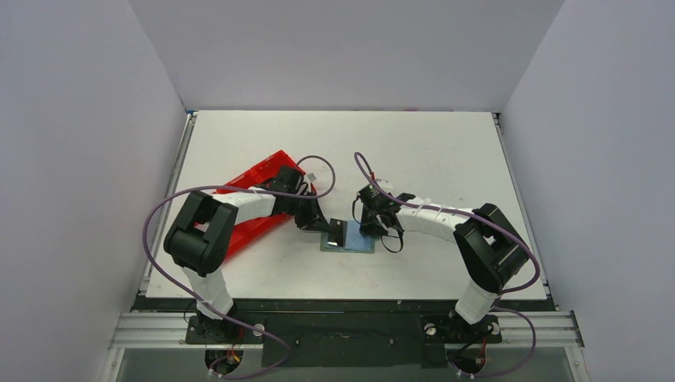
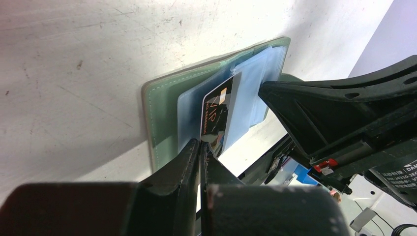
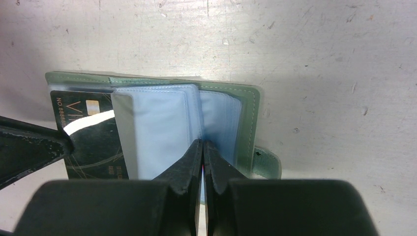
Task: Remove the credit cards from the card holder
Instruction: Remove the credit card from the card holder, then place the credit card in the storage box.
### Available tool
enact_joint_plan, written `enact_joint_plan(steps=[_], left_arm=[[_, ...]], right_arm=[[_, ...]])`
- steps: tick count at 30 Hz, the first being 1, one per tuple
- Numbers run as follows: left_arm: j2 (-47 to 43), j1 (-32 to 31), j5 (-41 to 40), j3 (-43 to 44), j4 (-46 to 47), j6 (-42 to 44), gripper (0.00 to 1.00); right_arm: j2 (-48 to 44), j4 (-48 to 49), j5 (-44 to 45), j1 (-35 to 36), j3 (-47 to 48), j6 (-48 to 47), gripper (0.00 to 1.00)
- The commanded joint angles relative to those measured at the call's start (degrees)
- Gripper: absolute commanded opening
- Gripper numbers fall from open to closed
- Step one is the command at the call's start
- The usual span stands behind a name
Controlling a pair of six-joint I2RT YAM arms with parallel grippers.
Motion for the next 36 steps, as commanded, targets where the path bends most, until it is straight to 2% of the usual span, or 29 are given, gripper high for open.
enact_joint_plan(steps=[1,11,23,24,26,27,30,34,36], left_arm=[[-3.3,1.3,-1.4,0.1,-1.4,1.9,0.0],[-7.0,2.2,-1.4,1.6,-4.7,3.7,0.0],[-11.9,3.3,-1.5,3.5,-8.6,5.3,0.0],[-12.6,3.4,-1.6,3.8,-9.2,5.5,0.0],[-13.8,3.7,-1.8,4.2,-10.1,5.8,0.0],[-14.7,3.9,-2.1,4.3,-10.8,5.9,0.0],[-16.5,4.6,-2.7,5.3,-12.4,6.3,0.0],[-18.6,5.9,-3.8,6.6,-14.8,6.6,0.0],[-19.8,6.7,-4.9,7.2,-15.6,6.2,0.0]], right_arm=[[5.1,-3.4,2.5,-0.4,-2.9,-1.3,0.0],[3.8,-3.6,2.4,-0.5,-2.0,-1.3,0.0],[-1.4,-6.5,1.2,-1.3,3.9,-2.4,0.01],[-2.2,-7.2,1.2,-1.3,5.3,-2.5,0.03],[-3.7,-8.2,1.1,-1.3,7.2,-2.9,0.13],[-4.3,-8.4,1.0,-1.4,8.5,-3.1,0.24],[-7.0,-9.4,1.0,-1.5,10.4,-3.3,0.46],[-9.3,-9.7,1.2,-2.2,12.4,-3.8,0.54],[-10.3,-9.8,1.3,-2.4,12.9,-4.2,0.56]])
